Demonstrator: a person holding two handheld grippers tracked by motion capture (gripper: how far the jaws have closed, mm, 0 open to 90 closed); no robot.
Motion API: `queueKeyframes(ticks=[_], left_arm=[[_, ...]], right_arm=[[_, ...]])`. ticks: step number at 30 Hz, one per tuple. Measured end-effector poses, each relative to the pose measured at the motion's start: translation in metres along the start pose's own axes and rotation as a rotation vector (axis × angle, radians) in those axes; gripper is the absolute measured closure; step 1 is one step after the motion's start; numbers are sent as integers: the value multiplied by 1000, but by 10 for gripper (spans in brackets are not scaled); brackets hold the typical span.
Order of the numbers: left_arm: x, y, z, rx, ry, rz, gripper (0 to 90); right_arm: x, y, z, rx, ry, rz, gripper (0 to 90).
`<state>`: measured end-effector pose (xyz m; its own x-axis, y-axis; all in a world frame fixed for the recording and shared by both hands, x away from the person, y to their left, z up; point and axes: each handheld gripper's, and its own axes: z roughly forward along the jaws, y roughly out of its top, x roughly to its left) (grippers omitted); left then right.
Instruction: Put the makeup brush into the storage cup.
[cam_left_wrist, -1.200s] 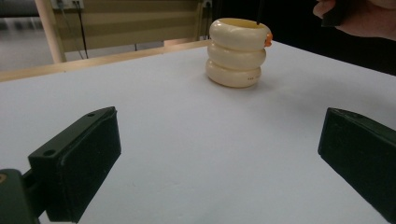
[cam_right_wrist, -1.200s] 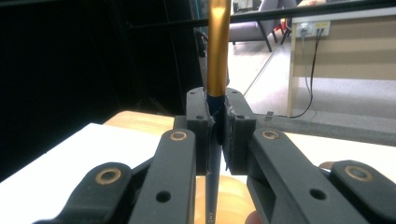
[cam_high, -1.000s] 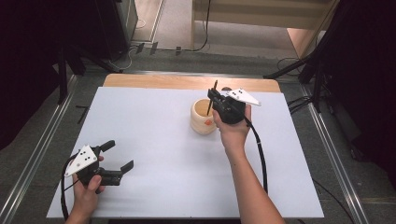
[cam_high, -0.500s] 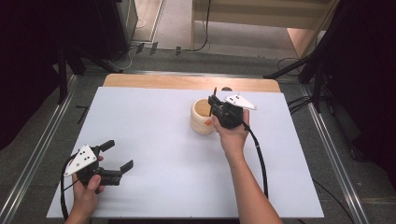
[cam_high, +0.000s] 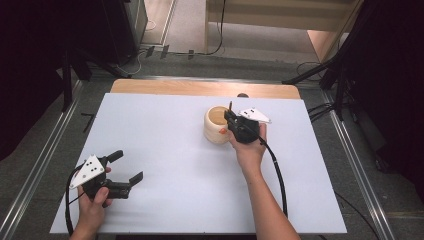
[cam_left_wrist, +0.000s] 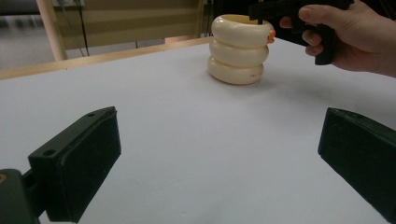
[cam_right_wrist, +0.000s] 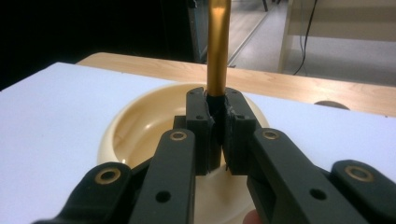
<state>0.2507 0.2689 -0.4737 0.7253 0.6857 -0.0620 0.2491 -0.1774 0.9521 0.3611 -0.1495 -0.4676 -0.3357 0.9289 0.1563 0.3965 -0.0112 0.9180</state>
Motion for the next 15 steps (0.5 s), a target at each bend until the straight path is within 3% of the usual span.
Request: queueKeyframes(ticks=[7, 15], left_arm=[[0, 0, 0, 0, -2, -1, 0], [0, 0, 0, 1, -1, -1, 0]], right_arm=[[-1, -2, 0, -5, 6, -3, 820], [-2, 6, -10, -26, 25, -1, 599]])
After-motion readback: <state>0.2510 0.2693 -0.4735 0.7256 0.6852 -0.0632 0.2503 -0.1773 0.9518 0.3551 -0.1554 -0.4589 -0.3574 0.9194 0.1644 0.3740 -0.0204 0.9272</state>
